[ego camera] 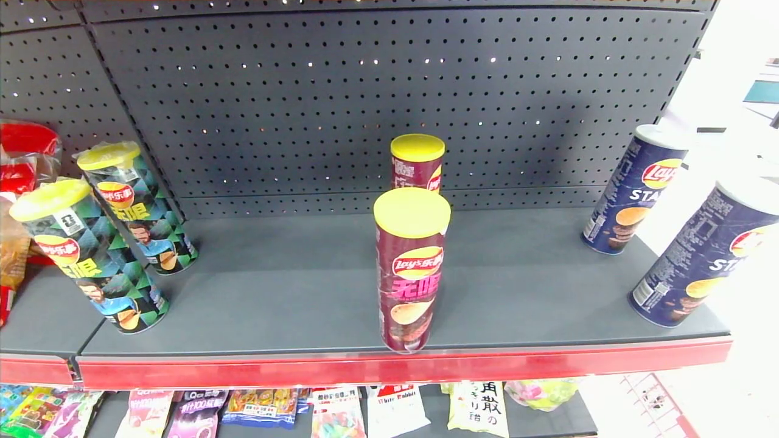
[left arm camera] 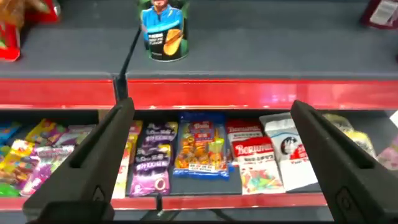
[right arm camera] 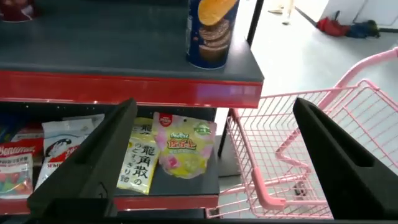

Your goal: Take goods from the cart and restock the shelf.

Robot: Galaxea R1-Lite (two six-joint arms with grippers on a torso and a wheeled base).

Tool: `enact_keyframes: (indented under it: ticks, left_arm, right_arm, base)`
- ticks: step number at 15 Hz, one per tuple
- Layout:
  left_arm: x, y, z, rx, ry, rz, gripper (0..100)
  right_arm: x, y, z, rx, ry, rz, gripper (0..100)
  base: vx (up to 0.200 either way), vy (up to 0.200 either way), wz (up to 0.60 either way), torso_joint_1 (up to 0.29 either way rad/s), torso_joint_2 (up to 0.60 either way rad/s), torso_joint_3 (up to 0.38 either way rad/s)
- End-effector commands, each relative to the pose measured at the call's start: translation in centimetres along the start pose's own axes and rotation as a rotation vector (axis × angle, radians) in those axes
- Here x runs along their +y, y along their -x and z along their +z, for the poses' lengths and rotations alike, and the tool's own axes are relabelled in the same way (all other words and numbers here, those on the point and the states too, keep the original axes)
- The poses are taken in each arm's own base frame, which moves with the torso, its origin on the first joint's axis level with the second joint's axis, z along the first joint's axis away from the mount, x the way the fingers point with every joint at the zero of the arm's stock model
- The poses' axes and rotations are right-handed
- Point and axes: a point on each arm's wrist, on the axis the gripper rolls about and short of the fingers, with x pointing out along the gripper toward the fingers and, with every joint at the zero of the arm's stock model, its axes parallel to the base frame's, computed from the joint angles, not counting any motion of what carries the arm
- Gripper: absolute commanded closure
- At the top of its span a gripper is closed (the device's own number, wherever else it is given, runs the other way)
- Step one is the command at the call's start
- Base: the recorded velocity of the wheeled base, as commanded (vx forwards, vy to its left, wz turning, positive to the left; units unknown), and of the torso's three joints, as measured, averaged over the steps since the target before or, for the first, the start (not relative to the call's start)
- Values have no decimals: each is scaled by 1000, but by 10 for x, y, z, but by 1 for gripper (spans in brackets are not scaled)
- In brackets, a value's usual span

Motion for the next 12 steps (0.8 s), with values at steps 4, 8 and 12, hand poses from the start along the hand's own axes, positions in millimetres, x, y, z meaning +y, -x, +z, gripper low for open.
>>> enact_keyframes:
  ticks: [4, 8, 12]
  left_arm:
    - [-2, -1, -1, 3, -48, -73, 0]
    - [3, -1, -5, 47, -8, 122, 0]
    - [2, 0, -6, 34, -12, -43, 0]
  right_arm:
    - [3, -1, -4, 1, -19, 117, 0]
    - [3, -2, -10, 29, -89, 72, 0]
    - [3, -2, -11, 30, -111, 73, 0]
  base:
    - [0, 0, 0, 0, 0, 0]
    - [0, 0, 0, 0, 0, 0]
    - [0, 0, 0, 0, 0, 0]
